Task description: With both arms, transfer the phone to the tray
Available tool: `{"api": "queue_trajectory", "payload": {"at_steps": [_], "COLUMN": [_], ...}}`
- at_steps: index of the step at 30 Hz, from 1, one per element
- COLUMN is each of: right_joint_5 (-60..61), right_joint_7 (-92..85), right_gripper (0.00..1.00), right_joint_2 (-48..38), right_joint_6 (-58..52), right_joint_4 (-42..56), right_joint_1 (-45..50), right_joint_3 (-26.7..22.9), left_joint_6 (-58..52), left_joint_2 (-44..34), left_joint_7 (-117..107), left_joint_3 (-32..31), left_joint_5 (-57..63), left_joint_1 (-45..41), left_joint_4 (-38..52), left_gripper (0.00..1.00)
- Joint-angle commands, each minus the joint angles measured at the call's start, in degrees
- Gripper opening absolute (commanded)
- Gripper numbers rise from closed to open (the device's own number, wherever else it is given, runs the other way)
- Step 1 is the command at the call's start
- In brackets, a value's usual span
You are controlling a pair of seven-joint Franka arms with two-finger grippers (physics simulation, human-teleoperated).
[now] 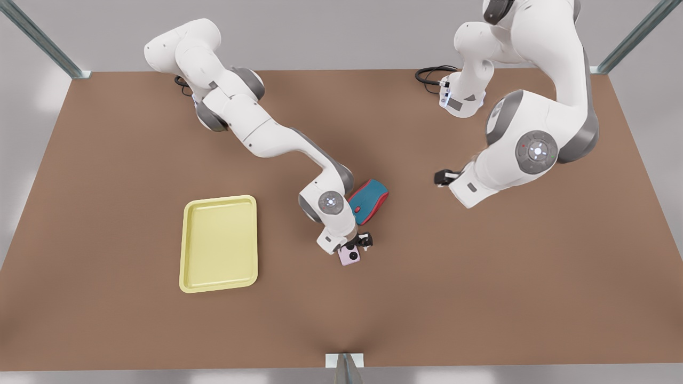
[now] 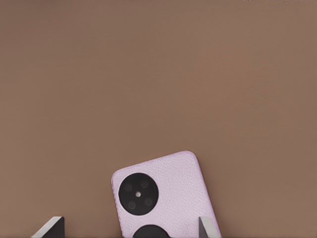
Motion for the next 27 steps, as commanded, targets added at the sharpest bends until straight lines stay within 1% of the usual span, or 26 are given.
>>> {"api": "queue_trajectory", "payload": {"at_steps": [1, 4, 5, 14, 17, 18, 24, 27], "right_joint_5": [-0.31, -0.57, -2.24, -2.86, -2.86, -2.86, -2.25, -2.25], "right_joint_7": [-4.59, -7.75, -7.75, -8.81, -17.77, -21.63, -52.13, -61.01], "right_gripper": [1.0, 1.0, 1.0, 1.0, 1.0, 1.0, 1.0, 1.0], "right_joint_2": [0.38, 0.64, 0.64, 0.47, 0.56, 0.64, 1.96, 1.79], "right_joint_6": [0.61, 0.61, 0.61, 0.52, 0.61, 2.28, 2.46, 1.05], "right_joint_4": [-0.02, -0.02, -0.02, 0.5, 1.38, 1.38, 3.23, 3.32], "right_joint_1": [0.1, 0.1, 0.1, 0.1, 0.1, 0.1, -0.69, -0.78], "right_joint_3": [-0.11, -0.2, -0.2, -0.29, -0.99, -0.99, -1.52, -1.52], "left_joint_6": [-0.3, -1.53, -1.8, -1.97, -1.97, -2.15, -3.11, -3.11], "left_joint_2": [0.37, 1.25, 1.34, 1.34, 1.42, 1.34, 1.42, 1.78], "left_joint_7": [3.44, 2.56, 1.86, 1.86, 1.86, 1.86, 1.86, 1.86], "left_joint_3": [1.53, 1.53, 1.53, 1.53, 1.53, 1.53, 1.53, 1.53], "left_joint_5": [-3.11, -3.9, -3.9, -4.08, -4.08, -4.08, -3.99, -3.99], "left_joint_1": [1.17, 1.71, 1.71, 1.71, 1.71, 1.71, 1.71, 1.71], "left_joint_4": [0.22, -0.05, -0.05, -0.05, -0.05, -0.05, 0.04, 0.04], "left_gripper": [1.0, 1.0, 1.0, 1.0, 1.0, 1.0, 1.0, 1.0]}}
